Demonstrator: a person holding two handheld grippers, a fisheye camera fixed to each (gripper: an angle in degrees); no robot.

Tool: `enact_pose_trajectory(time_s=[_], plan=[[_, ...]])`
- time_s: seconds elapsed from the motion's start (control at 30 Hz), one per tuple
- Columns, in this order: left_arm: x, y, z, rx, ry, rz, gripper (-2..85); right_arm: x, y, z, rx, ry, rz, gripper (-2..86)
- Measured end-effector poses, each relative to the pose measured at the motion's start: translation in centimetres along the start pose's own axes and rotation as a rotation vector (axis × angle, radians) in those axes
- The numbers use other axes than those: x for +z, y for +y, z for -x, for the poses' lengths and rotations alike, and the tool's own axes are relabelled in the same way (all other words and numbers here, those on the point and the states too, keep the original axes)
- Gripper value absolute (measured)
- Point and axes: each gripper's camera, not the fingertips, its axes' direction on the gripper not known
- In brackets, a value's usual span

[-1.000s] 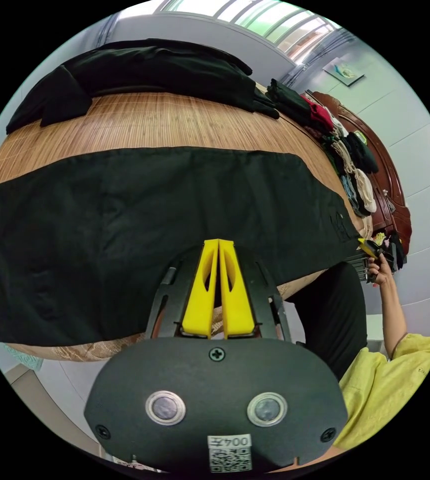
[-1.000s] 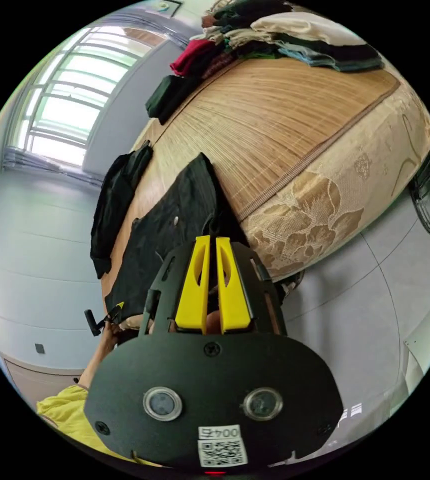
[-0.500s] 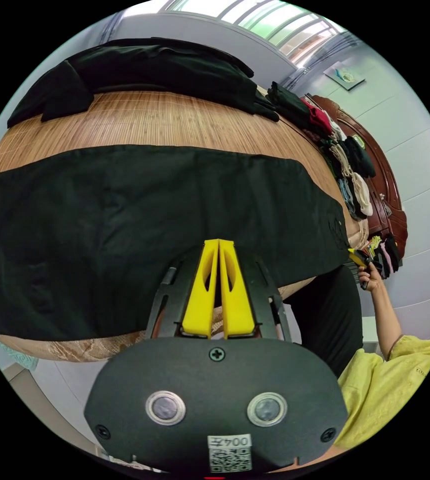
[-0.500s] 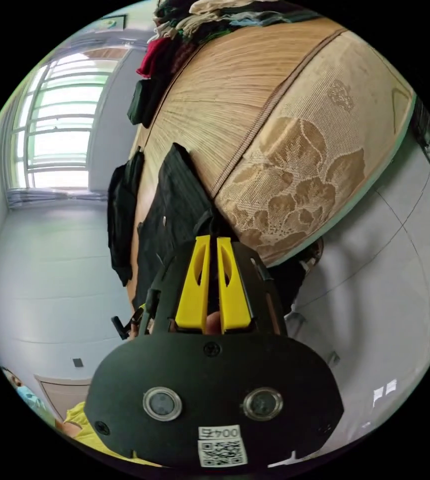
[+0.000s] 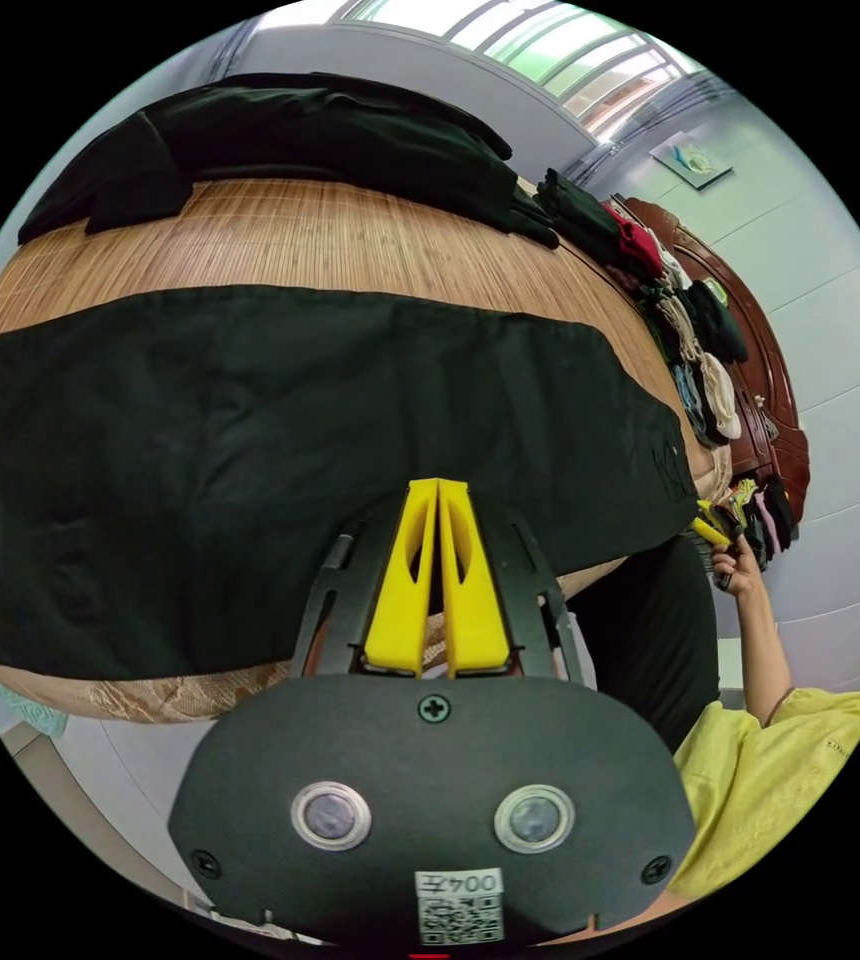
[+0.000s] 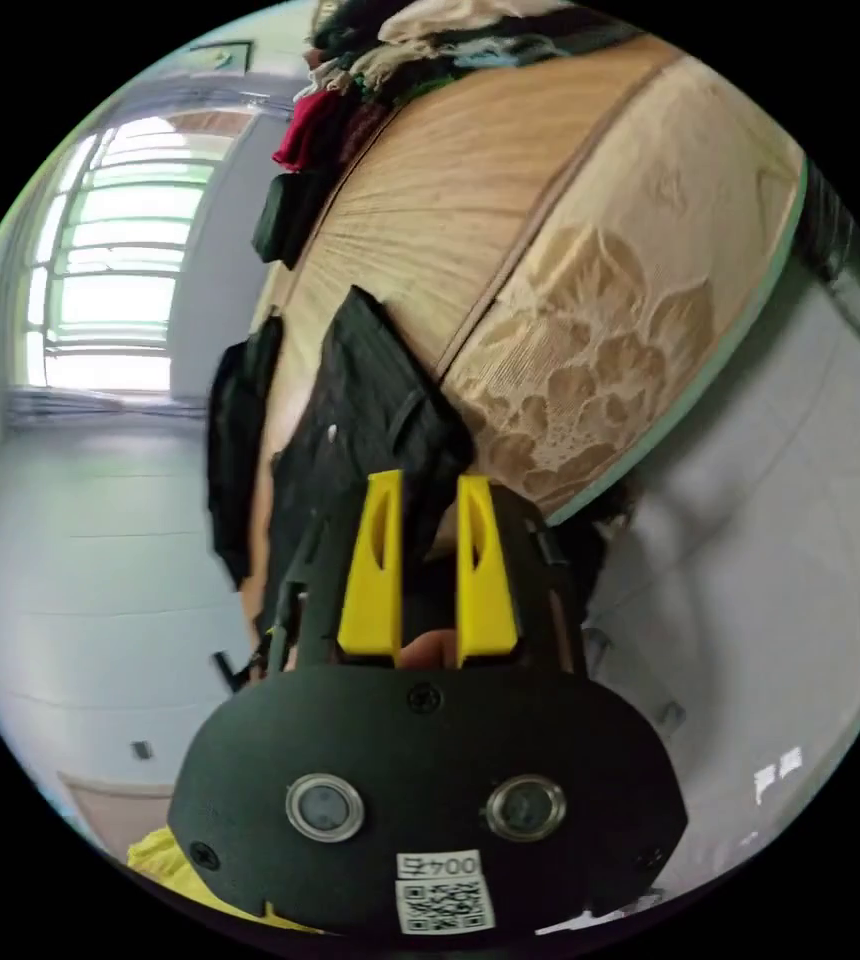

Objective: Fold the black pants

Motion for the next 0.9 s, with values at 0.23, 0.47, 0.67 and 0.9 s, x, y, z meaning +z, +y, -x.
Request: enact_pose_trajectory(time_s=[0.23,0.47,0.67,0.9], plan=[[1.3,1.1,0.7,0.008,0.024,0.002,0.3,1.7,-0.4,15.5,-0.401,0.416,-0.118,4.7],[3.3,3.3,-1.4,0.066,-0.02,-0.047,0.2,5.6,-4.8,17.1,-0.298,0.498,0.076,7.2],[2.9,5.9,-1.6,0.084,-0.053,-0.113,0.3,7.7,-1.2,29.8,-0.641,0.628,0.05,9.5],[-4.5,10.2,2.3,-0.013,-0.026,-0.335,1.3,22.5,0.8,41.1,-0.889,0.622,0.581,8.5]])
